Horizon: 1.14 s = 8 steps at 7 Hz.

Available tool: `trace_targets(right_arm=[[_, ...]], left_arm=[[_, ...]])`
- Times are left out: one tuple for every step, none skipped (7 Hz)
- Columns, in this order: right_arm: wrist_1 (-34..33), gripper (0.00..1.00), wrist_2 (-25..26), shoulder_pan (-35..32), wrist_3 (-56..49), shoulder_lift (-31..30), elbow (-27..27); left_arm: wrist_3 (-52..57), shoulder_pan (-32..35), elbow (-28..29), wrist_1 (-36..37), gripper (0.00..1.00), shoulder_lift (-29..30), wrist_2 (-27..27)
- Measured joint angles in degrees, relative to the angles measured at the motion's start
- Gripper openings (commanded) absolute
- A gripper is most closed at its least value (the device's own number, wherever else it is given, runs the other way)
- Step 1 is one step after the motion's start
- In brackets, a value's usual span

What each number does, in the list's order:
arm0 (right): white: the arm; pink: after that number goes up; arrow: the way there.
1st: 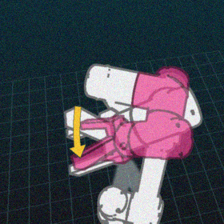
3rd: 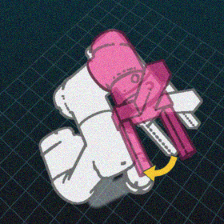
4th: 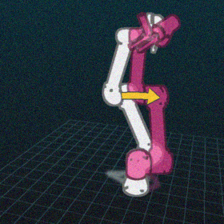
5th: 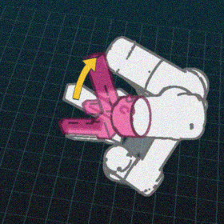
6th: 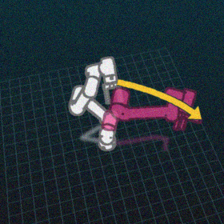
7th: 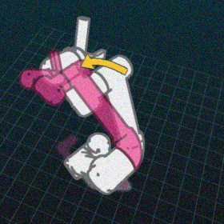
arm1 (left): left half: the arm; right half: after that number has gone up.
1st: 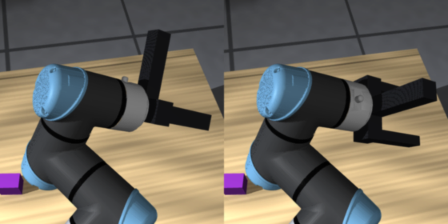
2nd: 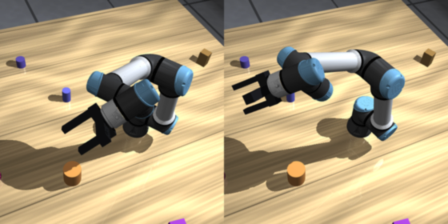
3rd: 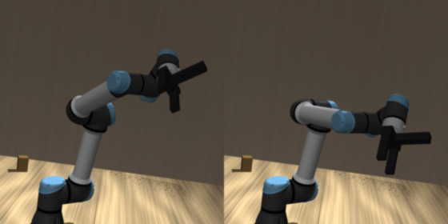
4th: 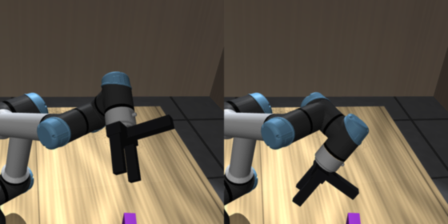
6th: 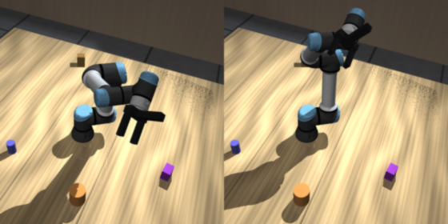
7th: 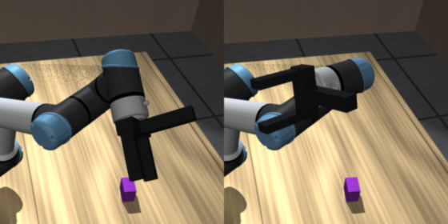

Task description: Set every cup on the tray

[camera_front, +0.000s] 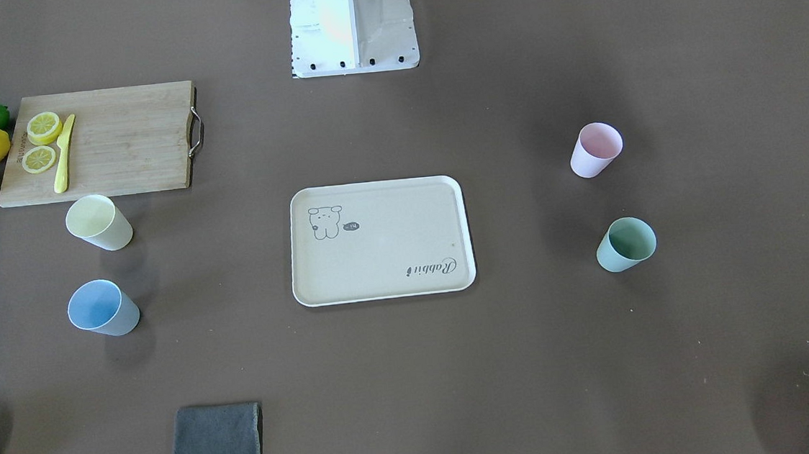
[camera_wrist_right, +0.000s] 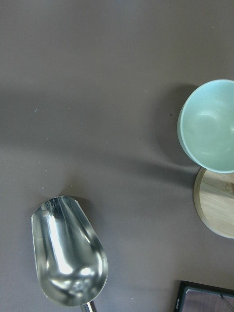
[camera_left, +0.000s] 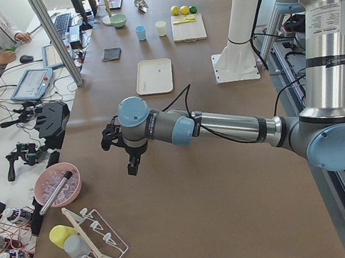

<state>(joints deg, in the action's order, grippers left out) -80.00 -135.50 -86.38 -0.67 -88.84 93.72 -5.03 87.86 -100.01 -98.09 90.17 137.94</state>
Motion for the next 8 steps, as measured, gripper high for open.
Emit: trace_targets(right_arm=[[2.3, 1.0, -1.65, 0.45, 0.11, -0.74, -0.04], [4.43, 1.0, -3.91, 1.43, 0.96, -1.56, 0.03], [6.57, 1.0, -5.75, 3.21, 3.84, -2.23, 0.29], [9.43, 0.99, -6.55, 6.04, 8.56, -2.51, 0.52], [12.73, 0.98, -6.42, 9.74, 14.28, -2.42, 0.69], [14.95, 0.95, -5.51, 13.39, 18.51, -2.16, 1.26], [15.99, 0.92, -4.18, 17.13, 22.19, -2.01, 2.67], [16.4, 0.9, -2.33, 21.2, 26.53, -1.92, 4.54]], left_arm=[[-0.09, -0.17, 0.0, 0.06, 0.98, -0.78, 0.02], [-0.67, -0.62, -0.14, 0.0, 0.98, -1.09, 0.04], [-3.62, -1.84, -0.82, -1.0, 0.98, -1.15, -0.11], [-9.76, -4.03, -1.71, -3.77, 0.98, -1.17, -0.48], [-17.24, -7.17, -2.58, -7.07, 0.98, -1.24, -1.17], [-22.87, -10.42, -3.74, -8.71, 0.98, -1.28, -2.89], [-26.67, -13.44, -4.77, -9.27, 0.98, -1.19, -5.06], [-29.54, -15.77, -5.21, -9.42, 0.98, -0.89, -6.18]])
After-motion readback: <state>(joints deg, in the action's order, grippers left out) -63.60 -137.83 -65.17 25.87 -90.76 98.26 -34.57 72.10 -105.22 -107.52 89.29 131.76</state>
